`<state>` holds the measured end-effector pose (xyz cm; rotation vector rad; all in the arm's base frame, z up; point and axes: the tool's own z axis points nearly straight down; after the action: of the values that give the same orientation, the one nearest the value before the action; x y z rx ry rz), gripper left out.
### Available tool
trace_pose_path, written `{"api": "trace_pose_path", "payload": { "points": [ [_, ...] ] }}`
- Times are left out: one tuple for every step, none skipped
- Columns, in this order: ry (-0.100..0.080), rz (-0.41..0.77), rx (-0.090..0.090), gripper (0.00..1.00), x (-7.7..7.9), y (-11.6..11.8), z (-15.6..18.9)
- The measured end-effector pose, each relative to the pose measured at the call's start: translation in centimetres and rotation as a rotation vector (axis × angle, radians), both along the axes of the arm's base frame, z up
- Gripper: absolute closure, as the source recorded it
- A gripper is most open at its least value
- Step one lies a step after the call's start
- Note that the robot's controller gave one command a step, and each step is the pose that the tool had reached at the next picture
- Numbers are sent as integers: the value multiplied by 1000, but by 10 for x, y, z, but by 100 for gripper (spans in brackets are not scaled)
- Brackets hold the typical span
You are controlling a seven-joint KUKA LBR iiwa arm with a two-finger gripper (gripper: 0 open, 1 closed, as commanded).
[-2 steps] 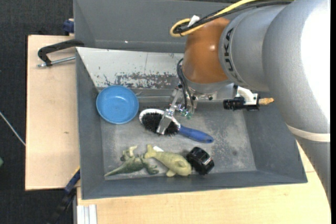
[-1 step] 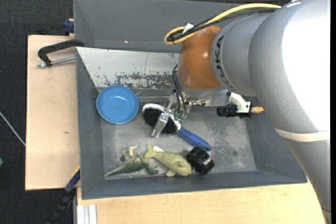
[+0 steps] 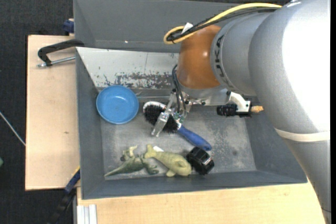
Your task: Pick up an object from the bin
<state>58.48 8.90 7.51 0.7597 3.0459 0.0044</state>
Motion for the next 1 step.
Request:
{"api": "trace_pose_path", "payload": {
  "points": [
    [-7,0,-1,100,3,-1,3]
  ]
}}
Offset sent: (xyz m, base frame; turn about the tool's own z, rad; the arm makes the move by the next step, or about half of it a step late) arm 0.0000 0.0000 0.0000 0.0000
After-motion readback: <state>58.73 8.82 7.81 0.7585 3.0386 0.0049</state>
